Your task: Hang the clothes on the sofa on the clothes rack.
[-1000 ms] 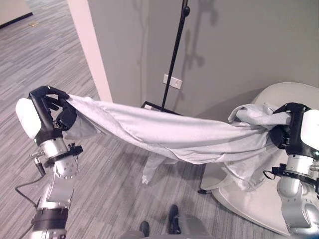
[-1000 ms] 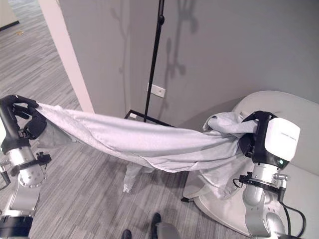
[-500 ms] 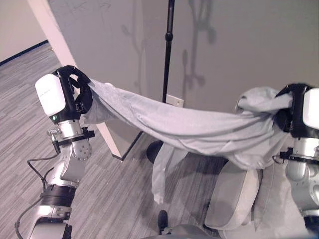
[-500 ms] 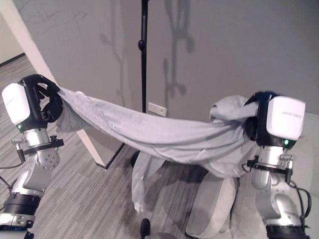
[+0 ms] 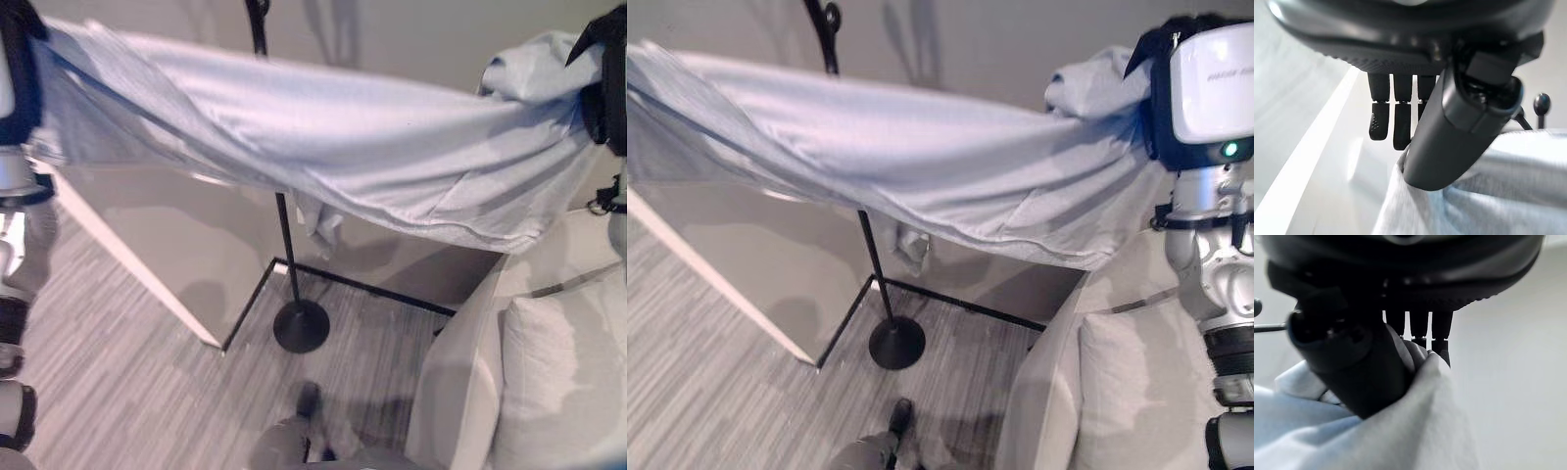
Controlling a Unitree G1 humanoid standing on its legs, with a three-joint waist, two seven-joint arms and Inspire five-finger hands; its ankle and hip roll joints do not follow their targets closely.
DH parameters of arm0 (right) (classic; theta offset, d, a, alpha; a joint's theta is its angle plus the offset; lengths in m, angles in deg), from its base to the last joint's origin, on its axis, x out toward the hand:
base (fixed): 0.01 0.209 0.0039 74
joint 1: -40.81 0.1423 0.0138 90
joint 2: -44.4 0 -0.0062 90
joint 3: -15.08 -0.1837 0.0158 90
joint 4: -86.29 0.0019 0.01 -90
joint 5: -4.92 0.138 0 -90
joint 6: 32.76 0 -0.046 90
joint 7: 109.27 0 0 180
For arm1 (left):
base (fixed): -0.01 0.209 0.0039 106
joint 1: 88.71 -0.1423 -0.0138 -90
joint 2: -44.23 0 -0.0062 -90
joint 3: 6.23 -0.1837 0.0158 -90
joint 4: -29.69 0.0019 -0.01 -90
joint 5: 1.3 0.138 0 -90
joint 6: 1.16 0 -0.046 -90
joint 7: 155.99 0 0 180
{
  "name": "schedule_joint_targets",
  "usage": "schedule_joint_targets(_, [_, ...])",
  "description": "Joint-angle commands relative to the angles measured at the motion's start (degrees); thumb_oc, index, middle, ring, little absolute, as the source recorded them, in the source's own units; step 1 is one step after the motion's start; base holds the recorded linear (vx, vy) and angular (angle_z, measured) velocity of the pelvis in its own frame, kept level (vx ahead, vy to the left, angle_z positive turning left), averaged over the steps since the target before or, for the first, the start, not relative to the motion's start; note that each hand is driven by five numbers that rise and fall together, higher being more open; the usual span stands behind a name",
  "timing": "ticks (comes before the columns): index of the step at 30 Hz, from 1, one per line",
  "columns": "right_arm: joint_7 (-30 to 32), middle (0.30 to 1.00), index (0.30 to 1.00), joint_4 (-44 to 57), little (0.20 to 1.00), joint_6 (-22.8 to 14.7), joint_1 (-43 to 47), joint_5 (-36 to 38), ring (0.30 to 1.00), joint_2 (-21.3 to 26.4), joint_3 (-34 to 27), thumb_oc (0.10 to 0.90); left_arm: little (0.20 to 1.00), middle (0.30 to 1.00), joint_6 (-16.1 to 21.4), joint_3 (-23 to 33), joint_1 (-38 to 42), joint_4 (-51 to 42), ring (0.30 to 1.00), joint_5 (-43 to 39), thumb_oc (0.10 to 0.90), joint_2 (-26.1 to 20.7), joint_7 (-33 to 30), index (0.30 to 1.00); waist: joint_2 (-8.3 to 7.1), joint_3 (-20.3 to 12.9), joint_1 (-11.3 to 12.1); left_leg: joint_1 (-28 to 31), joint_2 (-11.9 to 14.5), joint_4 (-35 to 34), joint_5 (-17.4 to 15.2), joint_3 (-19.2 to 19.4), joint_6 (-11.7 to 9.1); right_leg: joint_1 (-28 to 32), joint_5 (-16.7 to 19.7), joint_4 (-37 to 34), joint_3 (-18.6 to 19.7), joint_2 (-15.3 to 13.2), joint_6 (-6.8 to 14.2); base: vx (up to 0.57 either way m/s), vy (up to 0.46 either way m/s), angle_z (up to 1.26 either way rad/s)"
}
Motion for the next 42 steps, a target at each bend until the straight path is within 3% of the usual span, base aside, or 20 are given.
schedule_joint_targets(1, [1.84, 0.3, 0.3, -7.31, 0.3, 1.43, 11.73, 5.73, 0.3, 6.15, 0.92, 0.4, 0.3, 0.3, -2.66, -0.29, 9.16, 9.18, 0.3, -5.03, 0.4, -10.83, -1.36, 0.3, -2.62, -9.88, 3.56, 8.88, -1.26, -6.97, -2.53, 2.15, -0.16, 5.14, 6.8, -13.16, 1.45, -6.86, 9.54, 0.22, 0.162, 0.03])
schedule_joint_targets(5, [0.31, 0.3, 0.3, -12.76, 0.3, 0.47, 17.31, 8.78, 0.3, 6.7, 6.81, 0.4, 0.3, 0.3, -2.57, -1.98, 10.15, 14.79, 0.3, -7.42, 0.4, -13.51, 0.32, 0.3, -2.71, -10.65, 4.22, 9.89, -1.45, -6.97, -3.2, 3.35, 0.31, 5.59, 6.88, -13.05, 1.54, -7.71, 10.35, 0.14, 0.123, -0.12])
schedule_joint_targets(9, [-2.81, 0.3, 0.3, -21.59, 0.3, -0.41, 32.07, 12.27, 0.3, 6.2, 21.97, 0.4, 0.3, 0.3, -1.09, -15.6, 19.45, 29.36, 0.3, -9.64, 0.4, -13.09, 5.96, 0.3, -2.25, -11.34, 3.94, 11.11, -1.86, -6.97, -4.02, 4.26, 0.96, 6.25, 7.2, -12.45, 1.01, -8.76, 11.36, 0.11, 0.123, -0.17])
schedule_joint_targets(12, [-5.12, 0.3, 0.3, -23.77, 0.3, -0.7, 38.45, 12.16, 0.3, 4.39, 29.18, 0.4, 0.3, 0.3, -0.01, -22.48, 23.88, 35.87, 0.3, -9.95, 0.4, -11.32, 9.23, 0.3, -2.66, -11.61, 3.85, 11.57, -2.02, -6.97, -4.36, 4.57, 1.19, 6.35, 7.83, -12.26, 0.61, -9.26, 11.98, 0.08, 0.111, 0.23])
schedule_joint_targets(18, [-7.35, 0.3, 0.3, -29.02, 0.3, -1.16, 45.6, 11.8, 0.3, 2.0, 38.53, 0.4, 0.3, 0.3, 1.23, -29.91, 28.94, 41.9, 0.3, -10.33, 0.4, -8.1, 12.38, 0.3, -3.35, -11.52, 4.16, 11.29, -2.14, -6.97, -4.77, 4.58, 1.59, 5.48, 9.38, -12.33, 0.29, -9.86, 13.08, 0.06, 0.096, 0.06])
schedule_joint_targets(23, [-8.31, 0.3, 0.3, -28.49, 0.3, -0.7, 42.31, 10.81, 0.3, 1.13, 37.31, 0.4, 0.3, 0.3, 0.81, -27.87, 25.04, 42.18, 0.3, -9.24, 0.4, -5.86, 13.0, 0.3, -3.7, -11.16, 4.22, 11.17, -2.16, -6.97, -5.1, 4.57, 2.11, 4.61, 9.89, -11.56, 0.29, -10.12, 13.47, 0.02, 0.072, -0.04])
schedule_joint_targets(28, [-9.22, 0.3, 0.3, -26.99, 0.3, -1.21, 33.21, 8.84, 0.3, 0.26, 33.05, 0.4, 0.3, 0.3, 0.62, -23.25, 15.19, 43.53, 0.3, -6.42, 0.4, -0.31, 15.29, 0.3, -4.01, -10.25, 4.23, 10.85, -2.34, -6.97, -5.14, 4.23, 2.78, 3.74, 10.36, -10.68, 0.25, -10.45, 13.65, -0.01, 0.049, -0.06])
schedule_joint_targets(31, [-11.61, 0.3, 0.3, -26.66, 0.3, -1.86, 25.79, 8.23, 0.3, -3.83, 30.15, 0.4, 0.3, 0.3, 1.04, -18.93, 7.33, 47.35, 0.3, -7.47, 0.4, 5.97, 17.45, 0.3, -4.28, -9.68, 4.26, 11.18, -2.55, -6.97, -5.46, 4.26, 3.21, 3.6, 10.66, -10.45, 0.67, -10.71, 13.67, 0.01, 0.041, -0.12])
schedule_joint_targets(35, [-12.42, 0.3, 0.3, -26.68, 0.3, -1.83, 21.96, 7.42, 0.3, -6.61, 29.3, 0.4, 0.3, 0.3, 0.74, -17.15, 3.76, 47.51, 0.3, -7.82, 0.4, 10.03, 17.92, 0.3, -4.32, -9.32, 4.36, 11.16, -2.49, -6.97, -5.6, 4.43, 3.35, 3.22, 10.24, -10.15, 1.0, -10.72, 13.59, 0.0, 0.022, -0.09])
schedule_joint_targets(42, [-12.41, 0.3, 0.3, -23.5, 0.3, -0.87, 13.63, 11.03, 0.3, -18.98, 22.6, 0.4, 0.3, 0.3, 0.38, -13.5, -1.91, 47.14, 0.3, -11.91, 0.4, 19.48, 17.36, 0.3, -4.33, -8.29, 4.37, 11.23, -2.29, -6.97, -5.72, 4.37, 3.79, 2.77, 9.28, -10.15, 1.78, -10.37, 12.84, -0.01, -0.001, -0.04])
